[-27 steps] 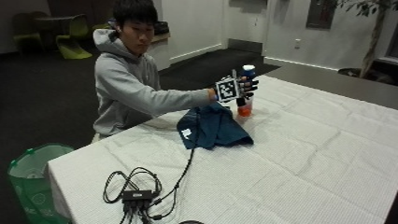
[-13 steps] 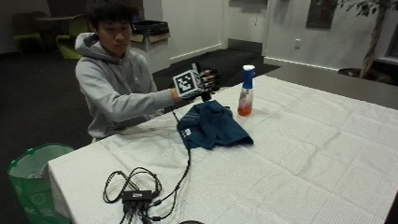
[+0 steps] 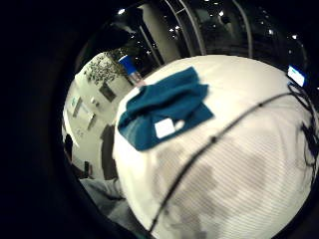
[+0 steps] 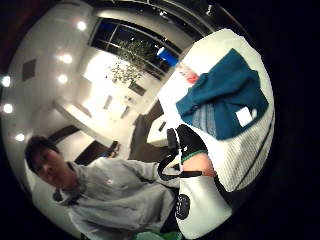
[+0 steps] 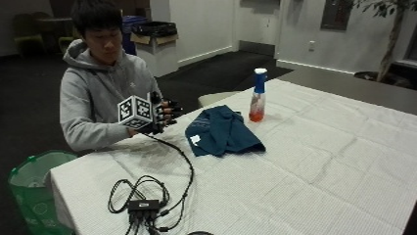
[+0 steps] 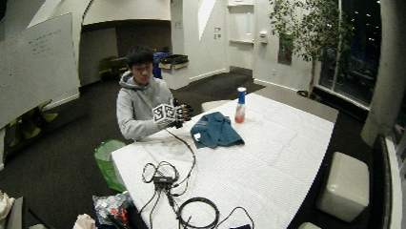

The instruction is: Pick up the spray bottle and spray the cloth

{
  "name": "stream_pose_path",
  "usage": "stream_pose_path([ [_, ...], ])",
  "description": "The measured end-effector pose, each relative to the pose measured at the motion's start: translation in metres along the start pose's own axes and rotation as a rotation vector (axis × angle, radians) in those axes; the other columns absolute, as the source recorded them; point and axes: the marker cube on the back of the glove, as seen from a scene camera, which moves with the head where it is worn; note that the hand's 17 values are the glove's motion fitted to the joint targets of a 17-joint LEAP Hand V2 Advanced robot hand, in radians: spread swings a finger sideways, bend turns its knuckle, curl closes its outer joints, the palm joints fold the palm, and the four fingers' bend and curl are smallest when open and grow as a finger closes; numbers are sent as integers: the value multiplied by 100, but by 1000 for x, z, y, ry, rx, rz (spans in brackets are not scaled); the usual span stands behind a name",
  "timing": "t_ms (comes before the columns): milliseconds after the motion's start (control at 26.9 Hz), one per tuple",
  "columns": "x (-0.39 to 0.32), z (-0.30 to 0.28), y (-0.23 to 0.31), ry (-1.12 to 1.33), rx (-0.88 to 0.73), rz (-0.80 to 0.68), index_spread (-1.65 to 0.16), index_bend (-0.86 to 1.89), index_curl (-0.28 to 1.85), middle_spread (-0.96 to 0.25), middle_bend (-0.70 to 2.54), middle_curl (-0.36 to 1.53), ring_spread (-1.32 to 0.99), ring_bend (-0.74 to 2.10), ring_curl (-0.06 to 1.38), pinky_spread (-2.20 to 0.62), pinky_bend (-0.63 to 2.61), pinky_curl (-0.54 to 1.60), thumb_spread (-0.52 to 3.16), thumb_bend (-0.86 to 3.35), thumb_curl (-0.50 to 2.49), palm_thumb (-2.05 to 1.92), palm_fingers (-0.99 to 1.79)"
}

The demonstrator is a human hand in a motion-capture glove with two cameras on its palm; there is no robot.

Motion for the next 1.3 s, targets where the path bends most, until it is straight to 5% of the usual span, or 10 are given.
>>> stream_pose_path([
  [335,33,-14,59,178,62,-41,-33,16,33,-8,23,38,-5,28,31,20,29,32,92,-3,47,75,50],
  [1303,30,3,72,228,-13,-59,-31,15,32,-8,20,38,-6,24,32,20,22,33,94,-3,44,75,55],
])
